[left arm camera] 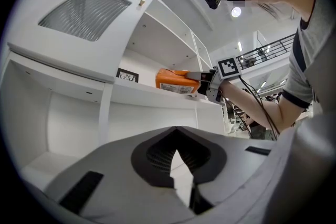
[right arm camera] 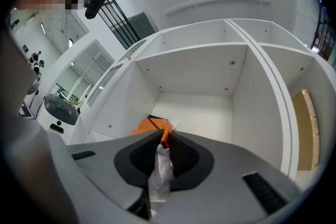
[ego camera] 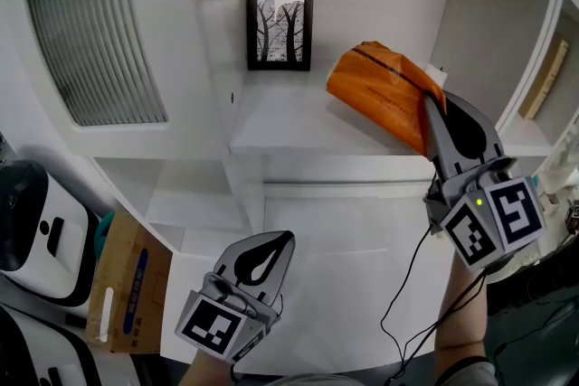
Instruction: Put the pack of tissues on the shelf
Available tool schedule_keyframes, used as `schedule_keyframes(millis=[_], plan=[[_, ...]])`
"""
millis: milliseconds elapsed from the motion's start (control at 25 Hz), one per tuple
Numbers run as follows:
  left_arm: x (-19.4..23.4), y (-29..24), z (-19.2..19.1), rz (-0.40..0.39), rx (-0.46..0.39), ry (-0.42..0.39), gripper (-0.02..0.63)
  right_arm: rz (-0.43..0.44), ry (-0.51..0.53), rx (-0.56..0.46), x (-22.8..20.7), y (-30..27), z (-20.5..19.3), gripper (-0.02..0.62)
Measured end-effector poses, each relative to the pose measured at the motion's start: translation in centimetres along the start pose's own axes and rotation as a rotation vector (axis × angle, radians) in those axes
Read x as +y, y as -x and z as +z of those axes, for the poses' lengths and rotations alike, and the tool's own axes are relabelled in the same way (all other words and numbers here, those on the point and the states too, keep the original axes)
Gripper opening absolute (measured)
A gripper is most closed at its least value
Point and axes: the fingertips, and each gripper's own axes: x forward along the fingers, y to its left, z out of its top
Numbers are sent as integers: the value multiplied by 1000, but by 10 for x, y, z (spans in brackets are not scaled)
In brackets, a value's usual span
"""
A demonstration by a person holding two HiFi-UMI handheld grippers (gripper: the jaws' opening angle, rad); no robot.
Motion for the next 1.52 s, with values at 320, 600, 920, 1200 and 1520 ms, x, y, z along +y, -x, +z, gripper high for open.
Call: schedule_keyframes(millis=[320, 600, 920, 1200, 1520], plan=[[6, 0, -2, 7, -14, -5, 31, 1, -17, 27, -3, -12, -8, 48], [10, 0, -1, 9, -22, 2, 31, -6, -37, 50, -6, -21, -15, 51], [19, 5, 0, 30, -22, 3, 31, -59, -96, 38, -16, -29, -13, 76], [27, 9, 0, 47, -31, 4, 31, -52, -92, 37, -12, -36, -10, 114], [29, 9, -7, 43, 21, 42, 31, 4, -160, 32, -8, -38, -7, 137]])
